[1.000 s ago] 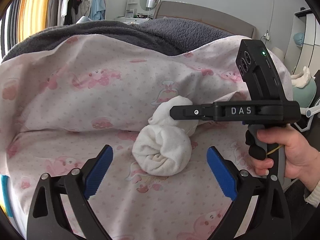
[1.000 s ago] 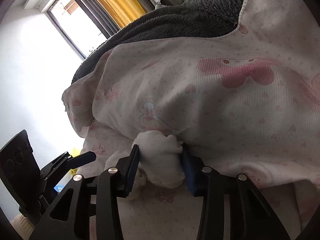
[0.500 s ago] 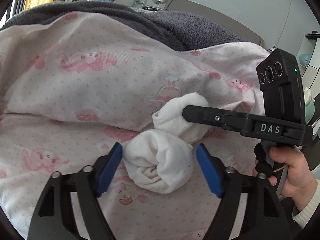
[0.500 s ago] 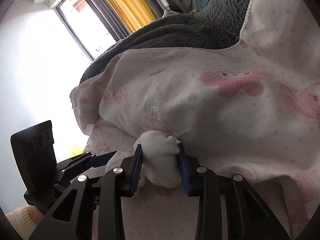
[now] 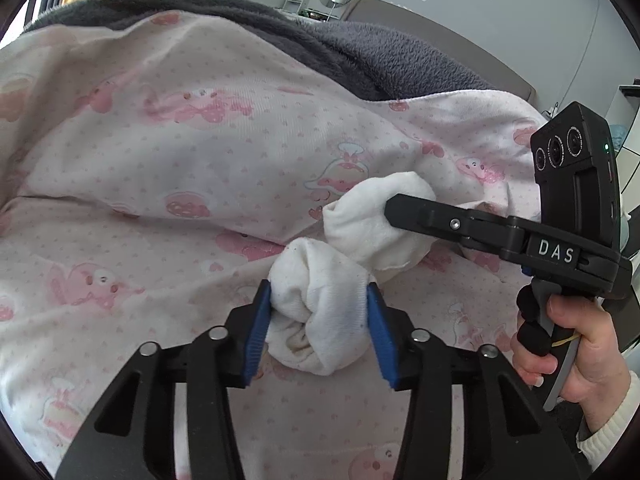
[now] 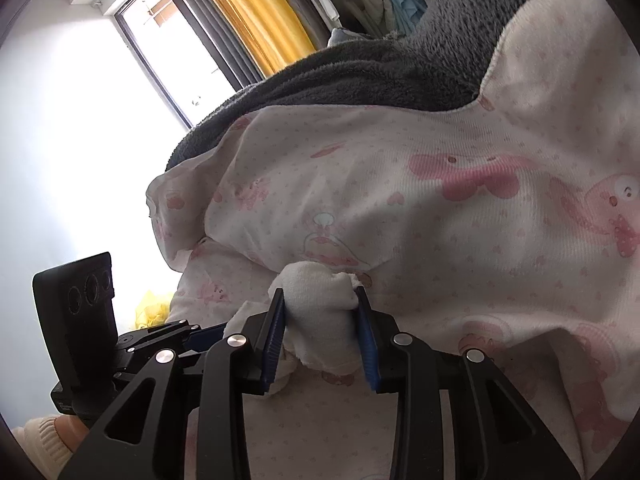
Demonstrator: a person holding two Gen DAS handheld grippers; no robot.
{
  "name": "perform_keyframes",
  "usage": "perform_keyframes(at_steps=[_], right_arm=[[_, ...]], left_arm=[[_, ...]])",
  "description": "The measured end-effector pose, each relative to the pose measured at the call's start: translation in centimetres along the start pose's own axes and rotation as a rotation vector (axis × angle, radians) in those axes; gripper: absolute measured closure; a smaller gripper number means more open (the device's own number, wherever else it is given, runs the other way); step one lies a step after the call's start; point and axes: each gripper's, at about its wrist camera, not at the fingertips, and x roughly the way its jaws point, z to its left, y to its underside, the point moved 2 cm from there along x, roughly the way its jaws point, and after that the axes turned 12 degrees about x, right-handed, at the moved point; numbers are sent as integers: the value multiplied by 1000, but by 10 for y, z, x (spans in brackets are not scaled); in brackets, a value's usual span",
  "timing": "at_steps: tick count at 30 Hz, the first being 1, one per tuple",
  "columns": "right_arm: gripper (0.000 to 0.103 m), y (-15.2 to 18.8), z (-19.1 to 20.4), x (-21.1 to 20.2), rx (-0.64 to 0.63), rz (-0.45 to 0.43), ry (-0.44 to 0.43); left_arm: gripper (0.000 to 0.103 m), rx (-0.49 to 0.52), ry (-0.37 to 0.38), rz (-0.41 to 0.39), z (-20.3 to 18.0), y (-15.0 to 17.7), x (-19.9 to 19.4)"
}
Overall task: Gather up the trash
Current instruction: 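Carry the tissue balls in both tools over the black bin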
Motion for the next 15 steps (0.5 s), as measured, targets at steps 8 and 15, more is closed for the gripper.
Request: perform_keyframes(at_steps=[8,15], right_arm=[[69,5,13,-27,-12,-47,26],[69,18,37,-42,-60,-62,56]], left_arm=[[57,-7,-68,-37,-4,5,-34],[58,-33,-127,-77,-6,13,-62]])
